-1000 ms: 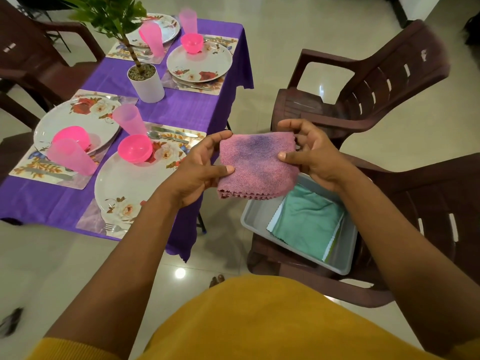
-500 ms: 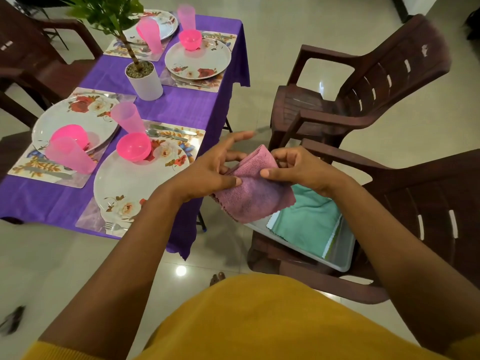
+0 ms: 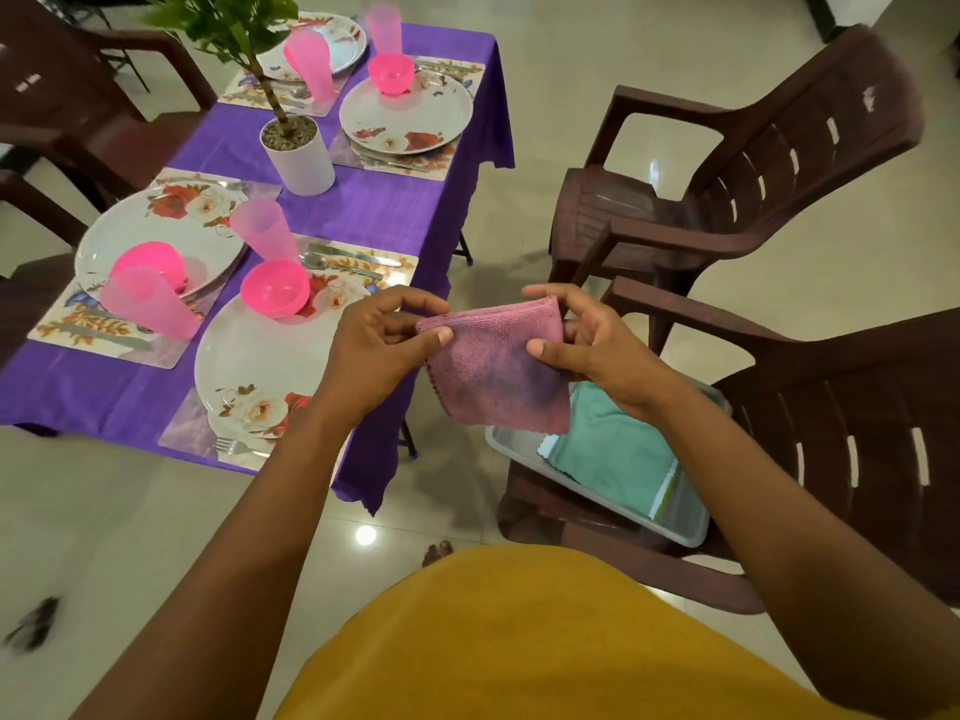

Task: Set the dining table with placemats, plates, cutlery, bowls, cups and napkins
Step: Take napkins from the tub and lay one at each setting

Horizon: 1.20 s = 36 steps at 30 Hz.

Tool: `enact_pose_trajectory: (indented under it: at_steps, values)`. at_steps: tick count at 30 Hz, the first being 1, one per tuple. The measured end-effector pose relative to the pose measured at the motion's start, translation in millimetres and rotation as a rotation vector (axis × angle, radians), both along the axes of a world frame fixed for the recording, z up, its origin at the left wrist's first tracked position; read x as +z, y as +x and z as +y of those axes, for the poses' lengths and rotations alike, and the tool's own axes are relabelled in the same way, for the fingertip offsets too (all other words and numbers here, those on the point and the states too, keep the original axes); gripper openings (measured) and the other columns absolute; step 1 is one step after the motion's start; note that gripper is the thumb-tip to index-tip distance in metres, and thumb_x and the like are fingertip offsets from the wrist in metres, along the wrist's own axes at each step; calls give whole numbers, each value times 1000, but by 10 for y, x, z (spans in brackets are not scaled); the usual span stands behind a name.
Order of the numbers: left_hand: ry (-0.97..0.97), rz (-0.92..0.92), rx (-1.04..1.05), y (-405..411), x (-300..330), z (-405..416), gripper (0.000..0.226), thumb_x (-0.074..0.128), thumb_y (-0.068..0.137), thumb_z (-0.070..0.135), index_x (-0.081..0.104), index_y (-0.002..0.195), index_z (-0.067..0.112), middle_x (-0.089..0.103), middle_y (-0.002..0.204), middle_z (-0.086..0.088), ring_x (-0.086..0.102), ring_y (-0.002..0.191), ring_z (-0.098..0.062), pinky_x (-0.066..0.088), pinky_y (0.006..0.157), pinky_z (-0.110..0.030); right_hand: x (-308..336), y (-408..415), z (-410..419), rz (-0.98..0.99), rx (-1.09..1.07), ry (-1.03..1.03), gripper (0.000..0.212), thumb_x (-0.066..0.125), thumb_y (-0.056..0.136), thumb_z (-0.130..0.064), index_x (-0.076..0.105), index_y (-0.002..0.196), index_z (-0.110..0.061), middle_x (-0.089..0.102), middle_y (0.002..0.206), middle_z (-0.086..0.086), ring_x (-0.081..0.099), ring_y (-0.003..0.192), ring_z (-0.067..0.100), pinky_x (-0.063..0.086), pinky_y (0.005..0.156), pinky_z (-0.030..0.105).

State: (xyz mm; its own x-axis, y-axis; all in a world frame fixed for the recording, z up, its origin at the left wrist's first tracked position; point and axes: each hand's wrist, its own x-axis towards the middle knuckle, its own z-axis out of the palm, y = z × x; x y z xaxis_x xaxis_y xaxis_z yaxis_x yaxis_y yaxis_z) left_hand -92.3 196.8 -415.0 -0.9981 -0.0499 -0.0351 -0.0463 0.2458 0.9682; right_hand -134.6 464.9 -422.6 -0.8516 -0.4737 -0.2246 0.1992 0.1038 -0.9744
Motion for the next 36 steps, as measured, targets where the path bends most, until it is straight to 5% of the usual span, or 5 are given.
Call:
enact_pose_trajectory:
  at_steps: [4,8,20,27,36]
  values:
    - [-39,15,9,-18,1,-41,19,81,89,8,79,107,12,79,103,-2,76,100,-19,64,86,-42,19,7,-39,60,73,-8,59,69,98,-11,46,145,-39,65,127,15,68,115,26,59,80,33]
    - [-52,-10,-17,-39,-4,-103,20,83,86,10,80,106,14,80,101,-2,77,97,-21,65,82,-40,29,-22,-76,191,61,60,34,68,98,-7,61,128,-22,63,129,3,64,116,16,59,87,32]
    - [-175,-44,-79,-50,44,-79,17,86,83,15,80,99,14,80,91,2,77,89,-17,64,84,-34,-68,-86,10,299,3,334,12,81,88,-16,71,94,-15,72,91,-1,73,86,22,63,82,50]
    - [-218,-72,-83,-28,23,-66,12,84,86,21,79,96,17,79,91,1,77,90,-20,64,88,-48,-96,-122,65,251,62,306,10,76,93,-16,67,95,-14,74,84,9,73,87,30,61,84,55]
    - [-192,-24,12,46,56,63,15,81,90,20,73,102,16,76,94,5,74,94,-14,62,88,-33,-27,-142,107,122,89,153,26,71,96,-11,56,117,-8,78,86,10,77,92,24,64,82,43]
